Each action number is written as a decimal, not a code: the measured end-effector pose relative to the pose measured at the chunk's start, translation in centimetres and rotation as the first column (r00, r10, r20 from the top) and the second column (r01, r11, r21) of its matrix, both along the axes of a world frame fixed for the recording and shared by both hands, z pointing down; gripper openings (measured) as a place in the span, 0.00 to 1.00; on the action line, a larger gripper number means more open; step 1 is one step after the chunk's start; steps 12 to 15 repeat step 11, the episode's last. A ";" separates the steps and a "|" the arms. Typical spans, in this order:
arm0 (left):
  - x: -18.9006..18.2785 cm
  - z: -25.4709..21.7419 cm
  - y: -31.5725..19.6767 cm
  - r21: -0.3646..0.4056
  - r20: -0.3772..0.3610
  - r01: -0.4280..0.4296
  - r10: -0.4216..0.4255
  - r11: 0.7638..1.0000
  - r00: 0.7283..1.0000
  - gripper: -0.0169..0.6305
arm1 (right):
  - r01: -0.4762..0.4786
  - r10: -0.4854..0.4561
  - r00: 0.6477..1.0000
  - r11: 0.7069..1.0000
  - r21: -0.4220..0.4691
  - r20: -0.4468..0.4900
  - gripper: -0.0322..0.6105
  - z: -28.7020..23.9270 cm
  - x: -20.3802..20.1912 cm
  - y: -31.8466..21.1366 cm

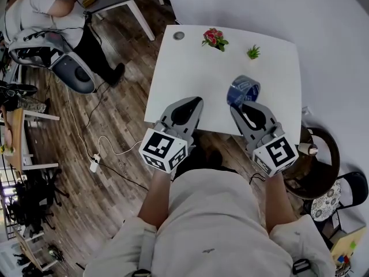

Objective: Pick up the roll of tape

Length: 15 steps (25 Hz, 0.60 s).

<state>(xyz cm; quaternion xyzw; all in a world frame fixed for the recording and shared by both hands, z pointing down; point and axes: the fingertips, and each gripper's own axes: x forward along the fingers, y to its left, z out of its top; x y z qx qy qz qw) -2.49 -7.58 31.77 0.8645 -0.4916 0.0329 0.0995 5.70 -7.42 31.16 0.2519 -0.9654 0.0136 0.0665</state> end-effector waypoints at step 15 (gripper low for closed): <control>-0.6 0.3 -0.3 -0.002 0.008 0.011 -0.011 1.000 1.000 0.06 | 0.013 -0.013 1.000 1.000 -0.006 -0.005 0.12 0.6 -0.4 -0.4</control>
